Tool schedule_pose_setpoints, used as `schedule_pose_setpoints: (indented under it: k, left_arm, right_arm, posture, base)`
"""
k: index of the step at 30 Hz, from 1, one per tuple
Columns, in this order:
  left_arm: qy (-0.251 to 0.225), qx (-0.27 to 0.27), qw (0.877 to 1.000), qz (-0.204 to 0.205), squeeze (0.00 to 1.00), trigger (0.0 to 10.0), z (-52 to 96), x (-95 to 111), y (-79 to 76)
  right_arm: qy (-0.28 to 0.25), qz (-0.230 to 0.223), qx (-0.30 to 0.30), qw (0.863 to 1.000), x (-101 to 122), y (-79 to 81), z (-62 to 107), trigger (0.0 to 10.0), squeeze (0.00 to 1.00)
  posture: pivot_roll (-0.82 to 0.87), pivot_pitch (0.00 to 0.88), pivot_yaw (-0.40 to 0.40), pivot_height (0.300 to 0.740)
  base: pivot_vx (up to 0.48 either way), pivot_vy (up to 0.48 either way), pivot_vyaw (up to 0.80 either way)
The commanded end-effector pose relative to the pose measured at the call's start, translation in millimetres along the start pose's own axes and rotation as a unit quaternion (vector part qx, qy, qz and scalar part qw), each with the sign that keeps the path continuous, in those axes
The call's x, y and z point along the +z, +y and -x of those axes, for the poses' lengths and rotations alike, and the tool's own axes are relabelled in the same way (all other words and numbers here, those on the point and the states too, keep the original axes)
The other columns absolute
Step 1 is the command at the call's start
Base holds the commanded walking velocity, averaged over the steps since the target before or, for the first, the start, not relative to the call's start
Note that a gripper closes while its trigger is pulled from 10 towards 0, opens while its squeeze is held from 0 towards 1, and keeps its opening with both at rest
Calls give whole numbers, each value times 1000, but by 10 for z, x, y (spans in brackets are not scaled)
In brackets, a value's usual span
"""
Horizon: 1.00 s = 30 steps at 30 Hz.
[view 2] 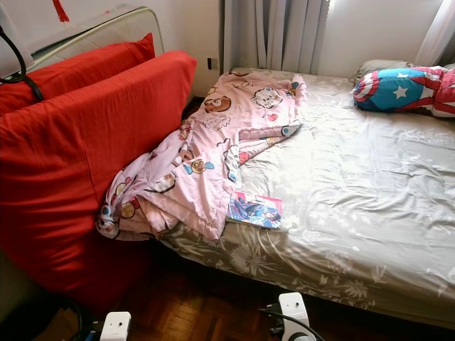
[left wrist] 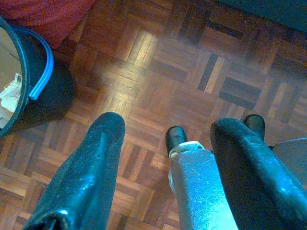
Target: Clean up the room
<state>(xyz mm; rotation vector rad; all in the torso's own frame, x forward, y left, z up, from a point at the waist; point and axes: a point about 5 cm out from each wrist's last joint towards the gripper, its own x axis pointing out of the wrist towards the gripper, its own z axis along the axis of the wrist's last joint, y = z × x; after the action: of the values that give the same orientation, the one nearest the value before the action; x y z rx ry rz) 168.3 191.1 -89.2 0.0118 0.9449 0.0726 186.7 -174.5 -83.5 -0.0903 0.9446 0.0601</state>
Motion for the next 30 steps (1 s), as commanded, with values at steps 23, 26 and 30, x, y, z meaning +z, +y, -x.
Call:
schedule_pose_setpoints:
  k: [23, 26, 30]
  left_arm:
    - [-64, 3, 997, 45, 0, 10000, -103, 819, 137]
    - [-78, 5, 995, 54, 0, 10000, -99, 838, 137]
    - [-98, 3, 993, 68, 0, 10000, -93, 866, 134]
  right_arm:
    - [6, -77, 3, 997, -198, -502, 127, 10000, 0]
    - [-1, -82, -2, 997, -189, -506, 128, 10000, 0]
    - [-29, -108, -12, 994, -159, -511, 131, 10000, 0]
  posture:
    - [-94, 0, -1, 740]
    - [-91, 0, 0, 740]
    - [-92, 0, 2, 740]
  base:
    - [263, 0, 0]
    - [0, 0, 0]
    - [0, 0, 0]
